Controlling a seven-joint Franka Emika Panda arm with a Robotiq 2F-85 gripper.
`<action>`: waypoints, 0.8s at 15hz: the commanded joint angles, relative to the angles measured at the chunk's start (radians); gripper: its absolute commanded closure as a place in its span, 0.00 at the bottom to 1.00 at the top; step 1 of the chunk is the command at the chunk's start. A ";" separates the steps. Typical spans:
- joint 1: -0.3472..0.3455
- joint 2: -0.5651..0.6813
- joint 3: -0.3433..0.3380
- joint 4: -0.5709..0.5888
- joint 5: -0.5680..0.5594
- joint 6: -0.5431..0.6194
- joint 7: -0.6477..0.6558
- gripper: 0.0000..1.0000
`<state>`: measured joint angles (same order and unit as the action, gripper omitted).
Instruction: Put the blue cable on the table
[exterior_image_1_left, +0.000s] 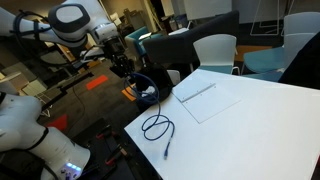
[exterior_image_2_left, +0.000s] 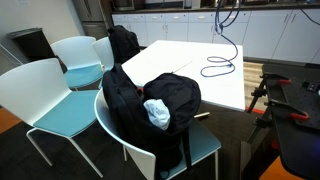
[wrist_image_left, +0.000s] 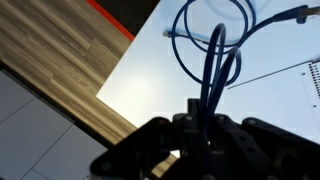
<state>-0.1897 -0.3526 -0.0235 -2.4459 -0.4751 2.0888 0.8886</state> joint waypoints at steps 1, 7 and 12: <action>-0.008 0.139 0.041 -0.010 -0.073 0.134 0.103 0.99; 0.060 0.451 0.035 -0.016 -0.263 0.402 0.408 0.99; 0.124 0.570 -0.055 -0.037 -0.297 0.534 0.499 0.61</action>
<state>-0.1040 0.1912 -0.0226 -2.4776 -0.7497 2.5706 1.3465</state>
